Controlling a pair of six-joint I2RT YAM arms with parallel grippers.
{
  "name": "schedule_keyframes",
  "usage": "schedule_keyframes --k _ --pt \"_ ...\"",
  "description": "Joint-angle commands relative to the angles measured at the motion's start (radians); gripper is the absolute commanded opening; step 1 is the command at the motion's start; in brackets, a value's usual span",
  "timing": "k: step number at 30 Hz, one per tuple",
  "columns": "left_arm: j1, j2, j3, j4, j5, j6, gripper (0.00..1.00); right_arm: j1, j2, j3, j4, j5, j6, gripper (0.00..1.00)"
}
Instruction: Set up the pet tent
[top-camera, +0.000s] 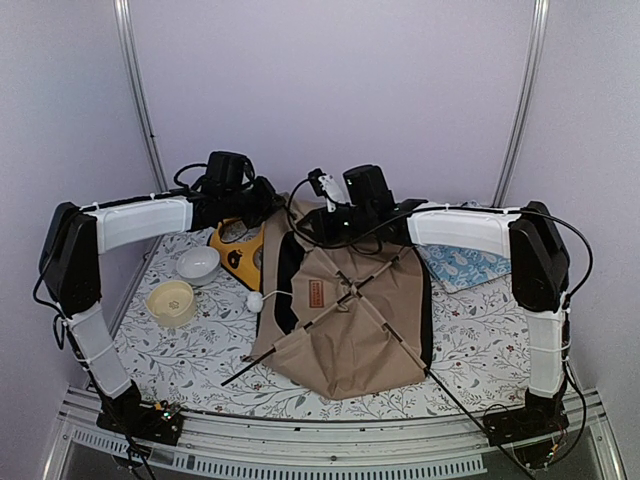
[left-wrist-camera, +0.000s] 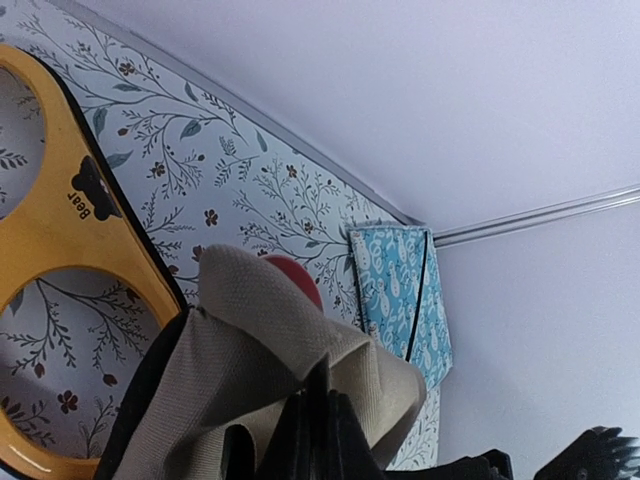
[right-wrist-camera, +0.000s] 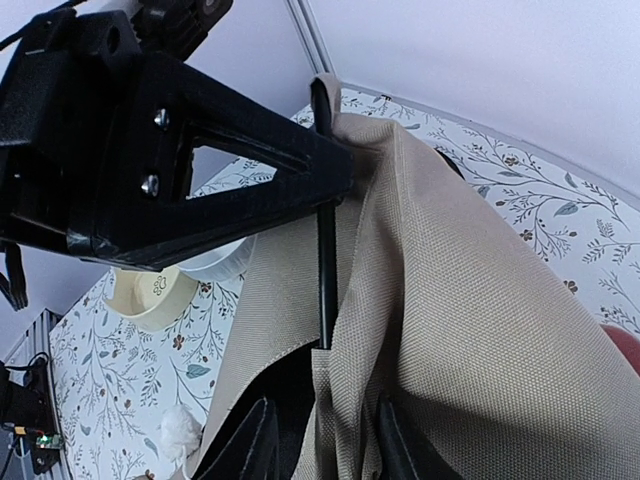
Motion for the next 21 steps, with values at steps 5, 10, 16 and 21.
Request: schedule_keyframes --k 5,10,16,21 --pt "0.014 -0.015 0.011 0.022 -0.024 0.046 0.0 -0.005 -0.061 0.004 -0.012 -0.01 0.021 0.21" --pt "0.022 -0.021 0.008 0.029 -0.025 0.051 0.0 -0.005 -0.057 -0.006 -0.037 -0.001 0.014 0.0" --pt "0.044 -0.027 -0.002 0.05 -0.002 0.063 0.0 -0.005 -0.093 -0.083 -0.027 0.002 0.006 0.0" --pt "0.078 -0.032 -0.014 0.069 0.043 0.081 0.0 -0.002 -0.148 -0.183 0.018 0.011 0.003 0.0"
